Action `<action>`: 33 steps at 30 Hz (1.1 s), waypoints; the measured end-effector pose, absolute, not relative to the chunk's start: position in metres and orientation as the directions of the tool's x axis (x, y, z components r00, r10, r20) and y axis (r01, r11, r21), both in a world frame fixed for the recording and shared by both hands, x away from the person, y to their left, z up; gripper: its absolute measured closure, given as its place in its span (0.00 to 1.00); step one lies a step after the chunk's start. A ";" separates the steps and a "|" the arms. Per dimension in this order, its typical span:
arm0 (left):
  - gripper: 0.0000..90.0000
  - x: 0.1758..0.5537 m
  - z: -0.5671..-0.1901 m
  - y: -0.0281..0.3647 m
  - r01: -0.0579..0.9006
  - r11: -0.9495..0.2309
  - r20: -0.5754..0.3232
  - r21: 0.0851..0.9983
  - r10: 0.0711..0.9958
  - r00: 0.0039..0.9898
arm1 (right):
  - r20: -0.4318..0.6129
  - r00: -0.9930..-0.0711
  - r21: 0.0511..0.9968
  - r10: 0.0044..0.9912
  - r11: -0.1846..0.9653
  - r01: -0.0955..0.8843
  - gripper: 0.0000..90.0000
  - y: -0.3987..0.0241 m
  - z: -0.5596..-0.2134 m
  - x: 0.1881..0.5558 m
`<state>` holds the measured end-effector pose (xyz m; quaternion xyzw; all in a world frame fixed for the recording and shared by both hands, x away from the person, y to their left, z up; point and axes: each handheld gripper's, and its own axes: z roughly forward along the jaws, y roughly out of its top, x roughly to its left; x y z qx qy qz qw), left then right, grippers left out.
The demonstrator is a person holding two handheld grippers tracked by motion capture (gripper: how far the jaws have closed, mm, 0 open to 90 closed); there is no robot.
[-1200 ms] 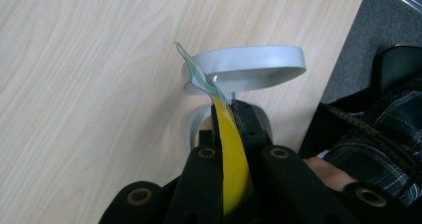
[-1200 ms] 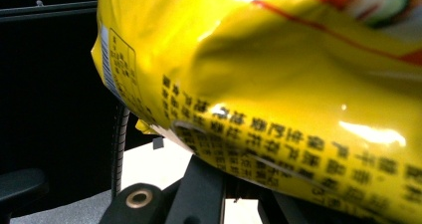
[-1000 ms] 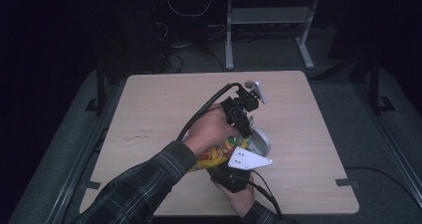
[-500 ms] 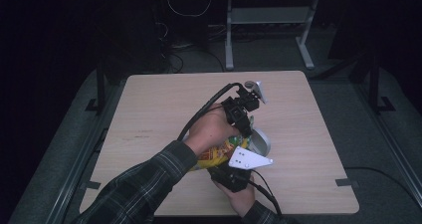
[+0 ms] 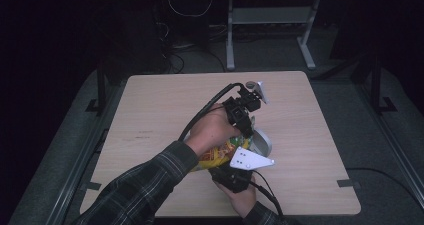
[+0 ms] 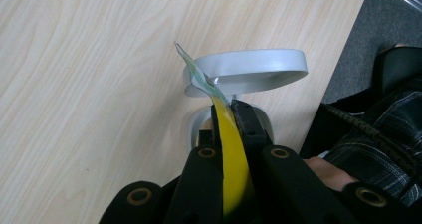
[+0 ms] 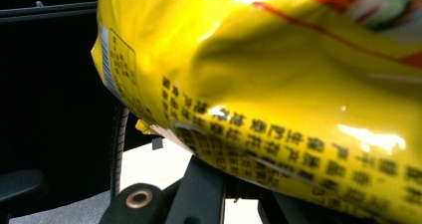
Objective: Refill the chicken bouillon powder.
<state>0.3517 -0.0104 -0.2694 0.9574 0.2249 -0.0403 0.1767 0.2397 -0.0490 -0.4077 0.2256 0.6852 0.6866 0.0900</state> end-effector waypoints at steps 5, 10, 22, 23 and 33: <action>1.00 0.352 -0.269 -0.011 0.442 -0.838 -0.155 0.320 0.414 0.897 | 0.187 -0.881 0.981 0.434 -0.046 0.186 1.00 -0.050 -0.408 0.240; 1.00 0.352 -0.269 -0.012 0.444 -0.837 -0.156 0.320 0.416 0.896 | 0.190 -0.881 0.981 0.434 -0.047 0.189 1.00 -0.050 -0.407 0.240; 1.00 0.352 -0.269 -0.012 0.441 -0.839 -0.152 0.319 0.414 0.898 | 0.190 -0.881 0.981 0.434 -0.047 0.188 1.00 -0.050 -0.407 0.240; 1.00 0.352 -0.269 -0.012 0.440 -0.840 -0.151 0.319 0.413 0.898 | 0.190 -0.881 0.981 0.434 -0.047 0.188 1.00 -0.050 -0.407 0.240; 1.00 0.353 -0.269 -0.013 0.439 -0.841 -0.149 0.317 0.413 0.898 | 0.192 -0.880 0.981 0.435 -0.051 0.189 1.00 -0.051 -0.407 0.241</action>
